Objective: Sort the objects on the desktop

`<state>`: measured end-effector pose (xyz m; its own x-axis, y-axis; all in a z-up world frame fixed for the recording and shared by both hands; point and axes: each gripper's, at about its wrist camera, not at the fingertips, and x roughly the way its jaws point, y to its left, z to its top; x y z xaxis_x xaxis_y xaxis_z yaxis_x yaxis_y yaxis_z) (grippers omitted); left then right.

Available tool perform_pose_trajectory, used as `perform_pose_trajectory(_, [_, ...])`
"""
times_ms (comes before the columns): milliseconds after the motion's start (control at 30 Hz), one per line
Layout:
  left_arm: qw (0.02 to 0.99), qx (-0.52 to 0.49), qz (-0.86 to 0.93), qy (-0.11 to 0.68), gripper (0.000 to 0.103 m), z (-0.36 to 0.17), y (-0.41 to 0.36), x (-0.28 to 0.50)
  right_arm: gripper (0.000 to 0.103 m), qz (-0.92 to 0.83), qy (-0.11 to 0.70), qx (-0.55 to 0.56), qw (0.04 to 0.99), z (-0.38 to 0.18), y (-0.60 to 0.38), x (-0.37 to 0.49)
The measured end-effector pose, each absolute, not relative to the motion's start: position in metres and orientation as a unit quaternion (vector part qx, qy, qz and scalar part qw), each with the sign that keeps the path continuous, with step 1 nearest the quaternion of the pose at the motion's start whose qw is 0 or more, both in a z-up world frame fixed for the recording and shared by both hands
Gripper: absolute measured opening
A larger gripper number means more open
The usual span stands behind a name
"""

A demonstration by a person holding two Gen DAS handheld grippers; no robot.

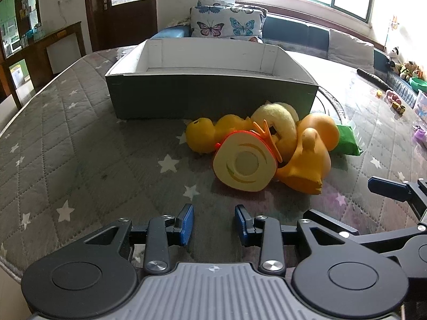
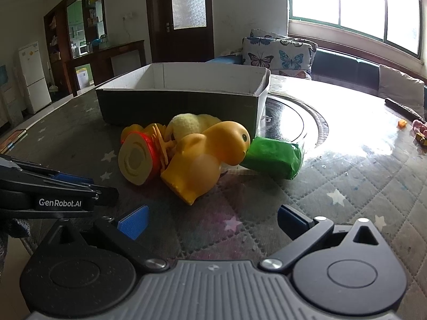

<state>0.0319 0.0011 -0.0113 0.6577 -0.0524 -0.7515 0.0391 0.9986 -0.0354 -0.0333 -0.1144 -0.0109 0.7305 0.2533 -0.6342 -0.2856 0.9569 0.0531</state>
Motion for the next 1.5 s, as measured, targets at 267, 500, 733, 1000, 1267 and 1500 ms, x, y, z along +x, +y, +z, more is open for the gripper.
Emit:
perform_pose_trajectory(267, [0.912, -0.019, -0.033, 0.409, 0.036, -0.004, 0.008, 0.039, 0.100, 0.146, 0.326, -0.004, 0.934, -0.001, -0.121, -0.023])
perform_pose_trajectory(500, [0.913, -0.025, -0.052, 0.403, 0.035, 0.001, 0.010, 0.041, 0.093, 0.158, 0.328, 0.029, 0.931, 0.007, -0.129, -0.007])
perform_pose_trajectory(733, [0.912, -0.028, -0.051, 0.405, 0.034, 0.000, 0.013, 0.044, 0.082, 0.172, 0.343, 0.046, 0.922, 0.002, -0.123, 0.010])
perform_pose_trajectory(1000, [0.915, -0.037, -0.063, 0.397, 0.034, 0.007, 0.016, 0.046, 0.057, 0.203, 0.365, 0.082, 0.905, -0.010, -0.124, 0.021])
perform_pose_trajectory(1267, [0.912, -0.027, -0.116, 0.392, 0.034, 0.008, -0.001, 0.044, 0.049, 0.220, 0.374, 0.113, 0.894, -0.009, -0.137, 0.024])
perform_pose_trajectory(1500, [0.909, -0.031, -0.134, 0.393, 0.034, 0.009, -0.008, 0.050, 0.049, 0.225, 0.374, 0.096, 0.894, -0.011, -0.148, 0.019])
